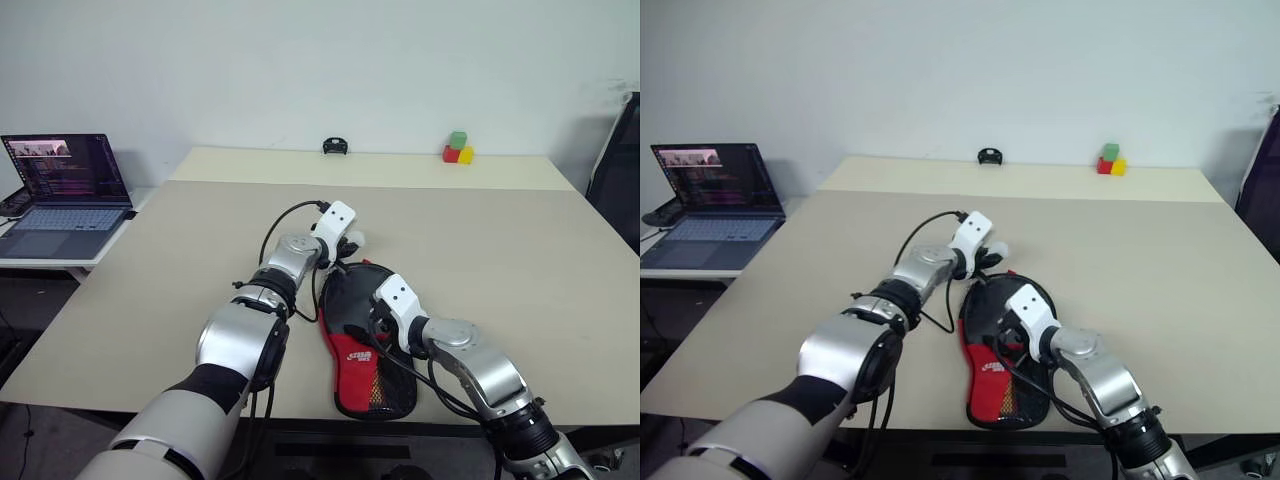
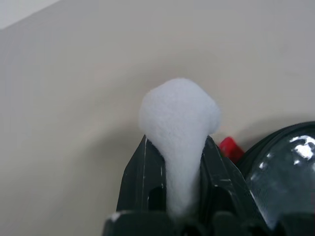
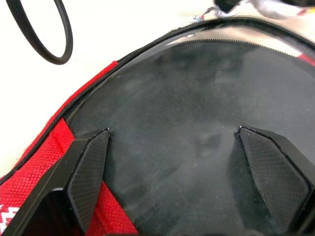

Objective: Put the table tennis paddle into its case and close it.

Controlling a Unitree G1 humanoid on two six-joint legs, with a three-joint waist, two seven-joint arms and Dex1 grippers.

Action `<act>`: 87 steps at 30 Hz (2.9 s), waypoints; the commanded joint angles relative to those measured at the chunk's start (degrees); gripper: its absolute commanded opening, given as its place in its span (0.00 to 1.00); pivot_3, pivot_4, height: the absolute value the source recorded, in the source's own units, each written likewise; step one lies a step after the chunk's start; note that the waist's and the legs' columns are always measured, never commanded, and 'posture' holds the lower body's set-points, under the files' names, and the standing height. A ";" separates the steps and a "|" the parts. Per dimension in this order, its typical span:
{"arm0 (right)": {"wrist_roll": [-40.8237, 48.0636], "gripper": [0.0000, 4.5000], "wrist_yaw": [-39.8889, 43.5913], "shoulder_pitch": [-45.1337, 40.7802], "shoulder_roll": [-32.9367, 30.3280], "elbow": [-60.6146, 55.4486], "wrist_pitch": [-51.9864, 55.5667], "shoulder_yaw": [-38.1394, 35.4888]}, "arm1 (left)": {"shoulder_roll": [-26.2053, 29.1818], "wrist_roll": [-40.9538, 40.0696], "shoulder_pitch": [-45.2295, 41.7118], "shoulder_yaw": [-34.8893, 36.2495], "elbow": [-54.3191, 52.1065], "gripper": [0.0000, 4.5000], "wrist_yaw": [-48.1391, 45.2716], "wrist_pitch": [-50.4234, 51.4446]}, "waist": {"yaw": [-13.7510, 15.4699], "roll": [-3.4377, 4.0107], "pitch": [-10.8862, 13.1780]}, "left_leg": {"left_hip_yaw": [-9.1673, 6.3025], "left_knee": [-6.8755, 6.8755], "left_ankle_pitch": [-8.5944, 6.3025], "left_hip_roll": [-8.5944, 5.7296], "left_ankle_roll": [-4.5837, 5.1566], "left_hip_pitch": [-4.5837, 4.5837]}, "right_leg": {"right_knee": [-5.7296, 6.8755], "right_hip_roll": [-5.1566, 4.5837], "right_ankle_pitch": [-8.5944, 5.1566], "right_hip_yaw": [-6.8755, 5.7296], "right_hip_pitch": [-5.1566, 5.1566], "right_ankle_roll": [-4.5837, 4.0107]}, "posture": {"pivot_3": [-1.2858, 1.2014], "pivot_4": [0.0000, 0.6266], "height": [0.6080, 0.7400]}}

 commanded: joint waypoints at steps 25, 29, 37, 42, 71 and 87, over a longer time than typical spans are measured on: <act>-0.24 1.00 -13.56 16.02 4.56 -8.80 16.18 1.33 | -9.27 12.25 -10.36 -4.44 1.27 0.08 17.13 -7.98 | 1.25 -0.01 0.01 | -0.07 -0.05 0.00 -0.09 -0.01 -0.09 | -0.09 0.00 -0.09 -0.23 0.00 0.15 | 0.52 0.24 1.00; -0.14 1.00 -15.67 18.76 5.70 -11.57 17.47 1.47 | -12.05 13.31 -11.05 -5.05 1.37 0.08 17.74 -8.35 | 1.31 -0.02 0.01 | -0.11 -0.07 -0.01 -0.10 -0.01 -0.13 | -0.10 -0.01 -0.14 -0.27 -0.01 0.23 | 0.52 0.24 1.00; 0.05 1.00 -18.08 20.35 6.75 -13.71 18.79 1.89 | -17.05 14.28 -9.84 -5.74 1.44 0.08 16.15 -8.50 | 1.27 -0.01 0.01 | -0.17 -0.09 -0.01 -0.13 -0.01 -0.13 | -0.15 -0.02 -0.17 -0.39 0.04 0.27 | 0.52 0.24 1.00; 0.28 1.00 -18.72 20.21 7.38 -13.56 18.67 2.25 | -16.86 15.30 -6.52 -7.28 1.68 0.08 13.33 -7.34 | 1.26 -0.01 0.00 | -0.30 -0.10 -0.01 -0.13 -0.01 -0.11 | -0.21 -0.01 -0.17 -0.56 0.12 0.27 | 0.52 0.24 1.00; 0.55 1.00 -11.66 9.68 3.86 -3.37 13.36 -1.65 | 0.57 9.16 -7.40 -1.42 -0.79 0.88 4.61 -14.18 | -0.56 0.00 0.01 | -0.62 -0.16 0.04 0.04 -0.10 0.73 | -0.11 -0.02 -0.34 -0.88 0.64 0.55 | 0.52 0.24 1.00; 8.49 1.00 -1.28 6.82 -0.14 -8.99 11.33 -5.59 | 15.17 -9.71 12.36 6.05 -18.37 0.88 -31.11 -12.40 | -0.43 0.07 0.07 | -0.72 -0.11 0.04 0.00 -0.11 -0.09 | -0.14 -0.07 -0.15 -0.98 0.21 0.19 | 0.52 0.24 1.00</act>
